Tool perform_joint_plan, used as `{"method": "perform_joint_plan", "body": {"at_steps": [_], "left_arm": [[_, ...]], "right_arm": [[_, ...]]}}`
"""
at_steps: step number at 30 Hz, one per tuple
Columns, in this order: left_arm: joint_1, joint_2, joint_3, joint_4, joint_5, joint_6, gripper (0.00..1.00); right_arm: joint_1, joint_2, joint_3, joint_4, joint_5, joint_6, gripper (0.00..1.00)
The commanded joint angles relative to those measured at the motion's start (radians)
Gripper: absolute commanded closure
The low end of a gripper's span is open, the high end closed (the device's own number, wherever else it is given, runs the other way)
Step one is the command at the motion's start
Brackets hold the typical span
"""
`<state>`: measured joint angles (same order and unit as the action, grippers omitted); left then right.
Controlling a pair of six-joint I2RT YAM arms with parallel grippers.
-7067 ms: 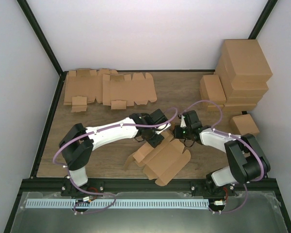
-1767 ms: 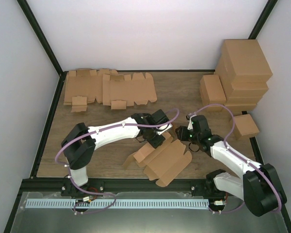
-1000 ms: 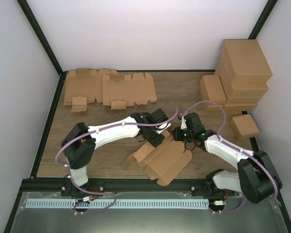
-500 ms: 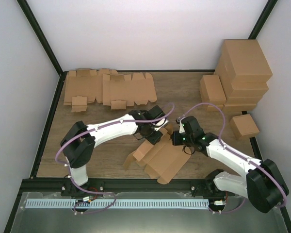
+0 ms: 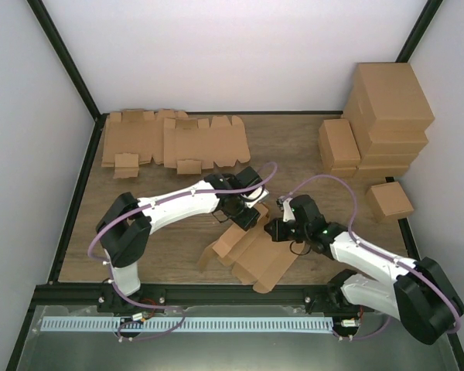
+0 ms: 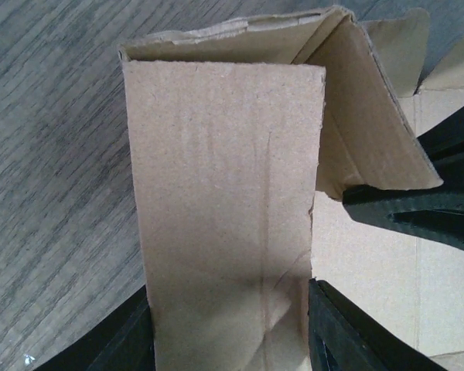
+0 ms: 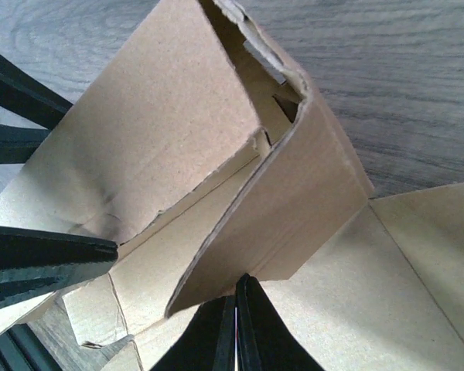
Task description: Fold the paper box
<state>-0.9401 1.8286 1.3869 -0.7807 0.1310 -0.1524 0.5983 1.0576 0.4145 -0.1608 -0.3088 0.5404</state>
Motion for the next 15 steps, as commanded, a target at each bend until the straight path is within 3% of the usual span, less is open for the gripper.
{"method": "perform_joint_plan", "body": {"at_steps": [1,5,7,9,15], "left_arm": [[-0.005,0.011,0.025,-0.014,0.059,0.018,0.51],[-0.005,0.004,0.018,-0.004,0.097,0.026,0.50],[-0.005,0.004,0.015,-0.007,0.090,0.028,0.50],[-0.004,0.010,0.017,-0.018,0.065,0.028,0.50],[-0.004,0.012,0.015,-0.029,0.025,0.034,0.50]], "right_arm": [[0.017,0.011,-0.030,0.112,-0.081,0.033,0.99],[0.017,0.010,-0.047,0.158,-0.087,0.039,0.96],[0.017,0.007,-0.036,0.129,-0.046,0.033,0.83],[0.017,-0.017,-0.027,0.080,0.014,0.029,0.81],[0.017,-0.207,-0.018,-0.030,0.084,0.024,0.58]]}}
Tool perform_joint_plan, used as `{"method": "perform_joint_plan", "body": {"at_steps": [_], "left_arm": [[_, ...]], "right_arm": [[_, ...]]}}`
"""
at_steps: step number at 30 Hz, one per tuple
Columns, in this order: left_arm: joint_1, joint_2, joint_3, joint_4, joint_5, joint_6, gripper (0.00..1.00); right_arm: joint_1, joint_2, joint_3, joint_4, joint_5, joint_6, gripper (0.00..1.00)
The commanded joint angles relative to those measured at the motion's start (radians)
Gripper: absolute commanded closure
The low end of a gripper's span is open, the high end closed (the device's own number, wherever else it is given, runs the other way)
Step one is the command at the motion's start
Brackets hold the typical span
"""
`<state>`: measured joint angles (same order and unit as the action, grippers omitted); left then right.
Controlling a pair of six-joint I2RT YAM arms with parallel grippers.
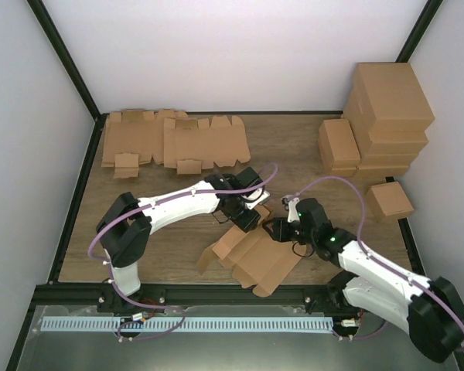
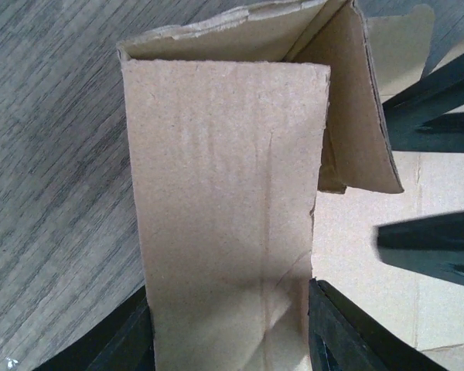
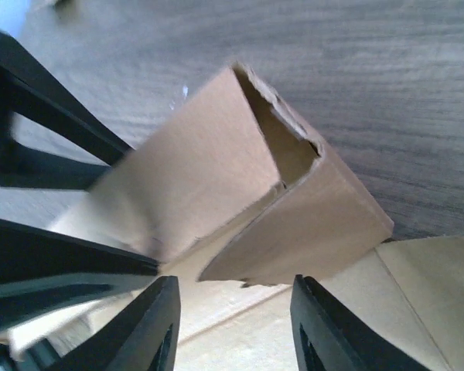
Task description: Fold the paper box
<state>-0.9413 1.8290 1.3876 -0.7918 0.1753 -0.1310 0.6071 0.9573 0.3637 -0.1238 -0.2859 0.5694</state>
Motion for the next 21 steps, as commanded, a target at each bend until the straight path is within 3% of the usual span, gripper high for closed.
{"method": "perform_joint_plan", "body": {"at_steps": [1,7,11,17,21], "left_arm": [[-0.002,0.012,0.017,-0.019,-0.021,0.014,0.50],[-0.002,0.016,0.025,-0.023,-0.025,0.020,0.50],[-0.003,0.013,0.023,-0.027,-0.026,0.026,0.51],[-0.003,0.002,0.018,-0.031,-0.019,0.025,0.50],[-0.003,-0.013,0.015,-0.026,0.002,0.025,0.50]], "right_arm": [[0.008,-0.135,0.039,-0.083,0.069,-0.007,0.56],[0.005,-0.197,0.090,-0.157,0.144,-0.012,0.47],[-0.062,-0.154,0.098,-0.147,0.176,0.009,0.47],[-0.229,-0.077,0.050,0.008,0.050,0.020,0.50],[-0.258,0.031,0.062,0.075,-0.046,-0.021,0.54]]}}
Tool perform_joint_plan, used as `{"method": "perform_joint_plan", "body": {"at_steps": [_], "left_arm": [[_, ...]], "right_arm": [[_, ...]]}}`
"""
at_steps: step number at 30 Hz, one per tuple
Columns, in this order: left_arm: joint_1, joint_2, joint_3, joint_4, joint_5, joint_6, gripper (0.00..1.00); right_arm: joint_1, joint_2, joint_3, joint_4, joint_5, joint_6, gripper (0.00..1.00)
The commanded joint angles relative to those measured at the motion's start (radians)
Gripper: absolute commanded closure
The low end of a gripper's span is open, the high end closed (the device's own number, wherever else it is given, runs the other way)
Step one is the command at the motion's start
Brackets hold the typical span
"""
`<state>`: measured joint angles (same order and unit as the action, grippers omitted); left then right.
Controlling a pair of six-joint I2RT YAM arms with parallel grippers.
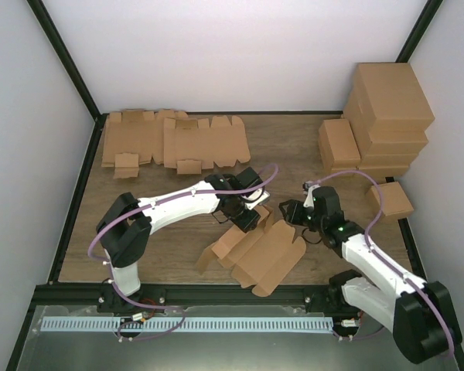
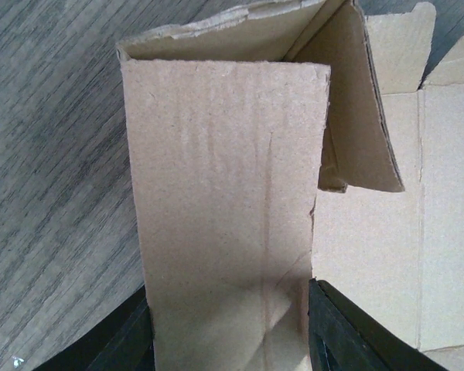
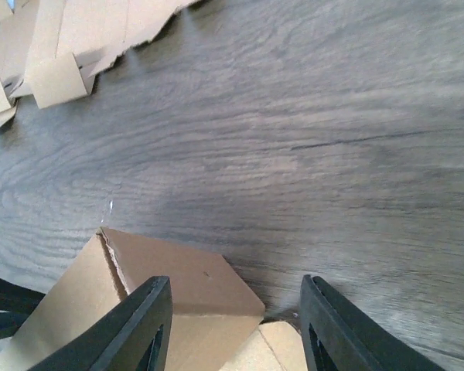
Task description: Fold the paper box
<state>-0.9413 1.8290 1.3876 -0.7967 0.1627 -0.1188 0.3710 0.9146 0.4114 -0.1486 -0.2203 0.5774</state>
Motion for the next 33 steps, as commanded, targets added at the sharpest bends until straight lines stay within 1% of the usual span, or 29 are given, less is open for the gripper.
{"method": "perform_joint_plan", "body": {"at_steps": [1,3,4,8,16,18,20,29,33], "left_arm": [[-0.003,-0.015,0.015,-0.022,0.019,0.013,0.51],[-0.001,-0.016,0.014,-0.025,0.016,0.014,0.50],[0.005,-0.018,0.013,-0.028,0.008,0.013,0.50],[0.014,-0.024,0.011,-0.014,0.055,0.018,0.50],[0.041,-0.042,0.009,-0.004,0.161,0.042,0.50],[0.049,-0.045,0.006,-0.004,0.174,0.047,0.50],[0.059,-0.050,-0.001,-0.005,0.186,0.054,0.50],[0.117,-0.069,-0.029,-0.017,0.273,0.115,0.50],[0.131,-0.073,-0.037,-0.042,0.276,0.154,0.50]], "right_arm": [[-0.023,0.101,0.015,0.124,-0.164,-0.055,0.53],[-0.022,0.155,0.023,0.138,-0.228,-0.077,0.53],[-0.023,0.188,0.008,0.161,-0.262,-0.090,0.55],[-0.022,0.176,-0.033,0.202,-0.298,-0.108,0.56],[-0.022,0.158,-0.065,0.225,-0.303,-0.135,0.56],[-0.023,0.150,-0.078,0.245,-0.294,-0.129,0.51],[-0.023,0.138,-0.087,0.259,-0.286,-0.122,0.50],[-0.022,0.094,-0.118,0.339,-0.355,-0.138,0.50],[-0.023,0.085,-0.129,0.370,-0.359,-0.136,0.49]]}}
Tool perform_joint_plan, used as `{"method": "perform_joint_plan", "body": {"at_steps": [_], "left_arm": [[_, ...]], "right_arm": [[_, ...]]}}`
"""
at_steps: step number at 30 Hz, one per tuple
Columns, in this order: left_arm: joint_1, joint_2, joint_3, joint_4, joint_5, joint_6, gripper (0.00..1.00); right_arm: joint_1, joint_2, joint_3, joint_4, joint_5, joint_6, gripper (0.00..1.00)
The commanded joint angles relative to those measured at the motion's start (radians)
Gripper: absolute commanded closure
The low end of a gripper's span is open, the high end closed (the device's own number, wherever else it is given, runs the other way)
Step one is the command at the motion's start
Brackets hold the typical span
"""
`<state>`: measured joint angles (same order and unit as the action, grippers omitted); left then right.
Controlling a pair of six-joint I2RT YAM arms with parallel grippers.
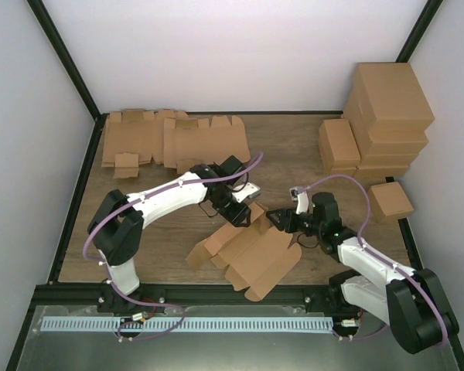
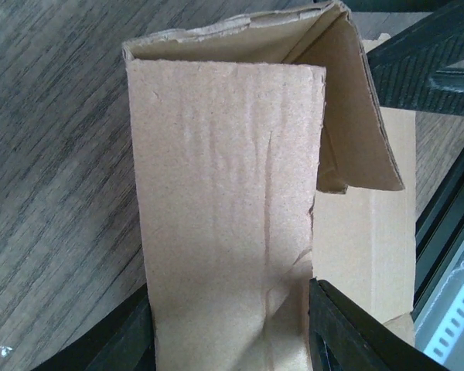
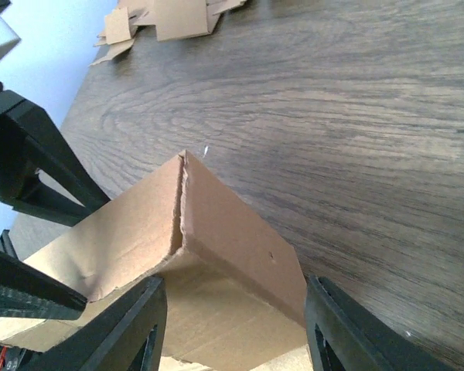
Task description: Fold the paper box
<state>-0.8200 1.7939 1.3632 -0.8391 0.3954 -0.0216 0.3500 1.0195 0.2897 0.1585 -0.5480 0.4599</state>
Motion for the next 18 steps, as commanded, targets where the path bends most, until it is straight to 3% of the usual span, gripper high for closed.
{"method": "perform_joint_plan", "body": {"at_steps": [1,8,12,18], "left_arm": [[0.014,-0.040,-0.016,-0.003,0.043,0.062,0.50],[0.034,-0.053,-0.039,-0.007,0.037,0.087,0.50],[0.037,-0.052,-0.035,-0.011,0.022,0.098,0.50],[0.050,-0.056,-0.035,-0.013,0.042,0.109,0.50]], "right_arm": [[-0.002,-0.026,-0.015,0.083,-0.039,-0.023,0.49],[-0.001,-0.058,-0.061,0.200,-0.058,-0.110,0.39],[0.005,0.027,-0.015,0.186,-0.088,-0.162,0.48],[0.086,0.104,0.013,0.204,-0.058,-0.206,0.50]]}}
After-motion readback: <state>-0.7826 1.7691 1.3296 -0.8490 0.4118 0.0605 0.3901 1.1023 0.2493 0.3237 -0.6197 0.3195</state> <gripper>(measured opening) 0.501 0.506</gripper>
